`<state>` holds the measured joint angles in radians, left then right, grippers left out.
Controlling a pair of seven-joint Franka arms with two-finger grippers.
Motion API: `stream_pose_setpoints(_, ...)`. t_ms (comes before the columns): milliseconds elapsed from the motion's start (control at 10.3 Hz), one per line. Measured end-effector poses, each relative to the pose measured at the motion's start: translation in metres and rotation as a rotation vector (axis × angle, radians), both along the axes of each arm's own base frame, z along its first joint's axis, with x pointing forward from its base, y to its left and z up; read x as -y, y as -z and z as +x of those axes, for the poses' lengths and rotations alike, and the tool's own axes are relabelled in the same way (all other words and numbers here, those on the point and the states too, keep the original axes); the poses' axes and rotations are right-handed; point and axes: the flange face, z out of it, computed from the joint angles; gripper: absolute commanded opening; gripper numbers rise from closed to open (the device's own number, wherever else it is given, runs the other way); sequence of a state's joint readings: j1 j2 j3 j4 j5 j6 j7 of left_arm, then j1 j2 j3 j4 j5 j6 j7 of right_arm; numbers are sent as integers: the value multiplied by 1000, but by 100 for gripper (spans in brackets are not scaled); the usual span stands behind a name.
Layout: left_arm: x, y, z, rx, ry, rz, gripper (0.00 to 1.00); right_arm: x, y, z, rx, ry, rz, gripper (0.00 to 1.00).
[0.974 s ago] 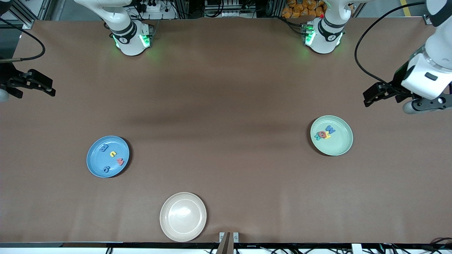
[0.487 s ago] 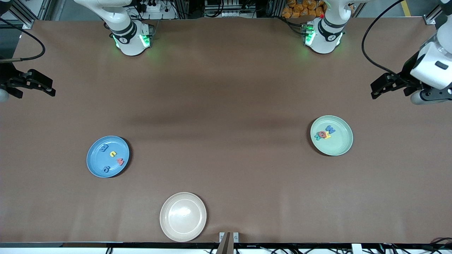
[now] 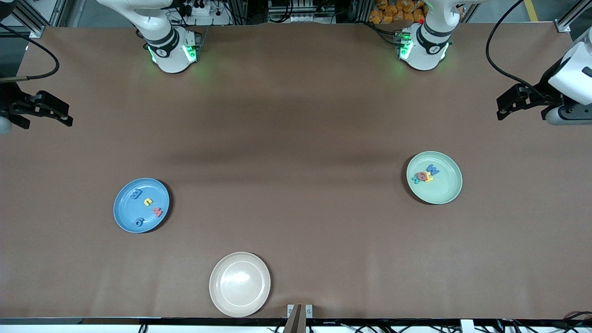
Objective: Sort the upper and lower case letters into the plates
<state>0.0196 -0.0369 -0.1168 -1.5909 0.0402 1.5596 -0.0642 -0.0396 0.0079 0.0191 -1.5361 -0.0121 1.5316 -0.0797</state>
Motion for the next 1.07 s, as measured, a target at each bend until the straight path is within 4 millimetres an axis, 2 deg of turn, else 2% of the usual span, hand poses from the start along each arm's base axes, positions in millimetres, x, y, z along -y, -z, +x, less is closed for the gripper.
stream_pose_setpoints(389,11,1,-1,-2,22,0,100,0,0,0,0,0,0,100)
stream_pose_setpoints(682,7,-9,-1,19,14,-11,100,0,0,0,-1,0,0,100)
stream_pose_setpoints(1071,6,-11,-2,19,8,-38,100,0,2,0,-4,0,0,100)
